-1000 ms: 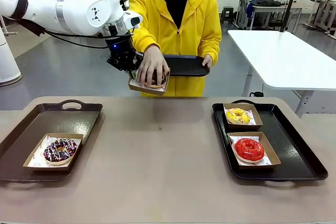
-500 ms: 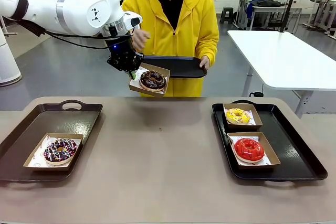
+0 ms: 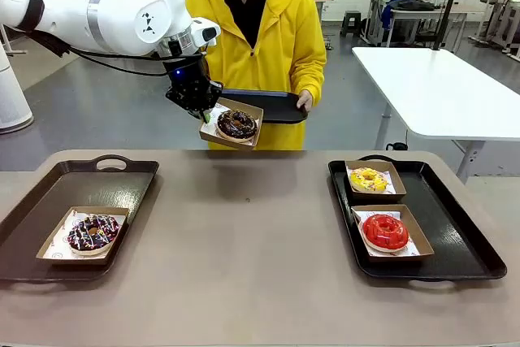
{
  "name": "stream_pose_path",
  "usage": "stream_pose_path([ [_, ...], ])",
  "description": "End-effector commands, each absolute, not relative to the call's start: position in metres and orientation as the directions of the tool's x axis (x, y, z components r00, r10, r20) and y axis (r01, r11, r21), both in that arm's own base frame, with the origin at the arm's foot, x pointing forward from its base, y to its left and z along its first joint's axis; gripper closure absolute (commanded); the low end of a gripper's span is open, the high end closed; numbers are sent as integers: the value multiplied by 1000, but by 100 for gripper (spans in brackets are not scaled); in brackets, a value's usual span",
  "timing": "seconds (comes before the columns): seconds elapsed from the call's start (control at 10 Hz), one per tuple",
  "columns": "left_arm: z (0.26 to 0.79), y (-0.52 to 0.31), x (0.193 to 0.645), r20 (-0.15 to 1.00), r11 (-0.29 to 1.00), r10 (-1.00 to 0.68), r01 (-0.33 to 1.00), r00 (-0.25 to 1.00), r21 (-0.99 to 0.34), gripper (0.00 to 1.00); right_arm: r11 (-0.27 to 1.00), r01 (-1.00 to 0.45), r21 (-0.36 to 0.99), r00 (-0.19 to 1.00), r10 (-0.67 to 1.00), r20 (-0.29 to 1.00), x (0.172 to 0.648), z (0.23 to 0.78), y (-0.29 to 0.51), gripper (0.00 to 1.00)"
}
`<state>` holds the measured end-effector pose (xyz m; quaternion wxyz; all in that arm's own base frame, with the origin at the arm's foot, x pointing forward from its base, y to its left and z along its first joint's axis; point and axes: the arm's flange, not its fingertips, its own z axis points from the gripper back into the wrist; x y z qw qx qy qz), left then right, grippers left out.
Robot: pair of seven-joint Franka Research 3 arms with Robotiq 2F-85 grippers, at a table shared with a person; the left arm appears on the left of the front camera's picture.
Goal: Individually package the donuts and arrange them on the tray.
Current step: Place the picked Paper togo box on the Handle tray.
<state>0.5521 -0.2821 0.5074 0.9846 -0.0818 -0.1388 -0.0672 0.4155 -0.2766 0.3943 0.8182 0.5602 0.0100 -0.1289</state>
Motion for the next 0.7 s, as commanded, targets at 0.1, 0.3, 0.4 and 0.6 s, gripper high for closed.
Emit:
stream_pose_path([
  [0.1,501,-224,530,245,993,-83,101,966,-64,99,342,228,912,966,-198,-167,412,395,-274,0],
  [0.3,476,-151,513,208,999,-37,39,977,-4,99,342,228,912,966,-198,-167,412,395,-274,0],
  [0.4,466,-120,515,184,1000,-15,13,983,11,99,342,228,912,966,-198,-167,412,395,-274,0],
  [0.6,441,-69,516,155,999,1,-7,988,35,99,342,228,912,966,-198,-167,412,395,-274,0],
])
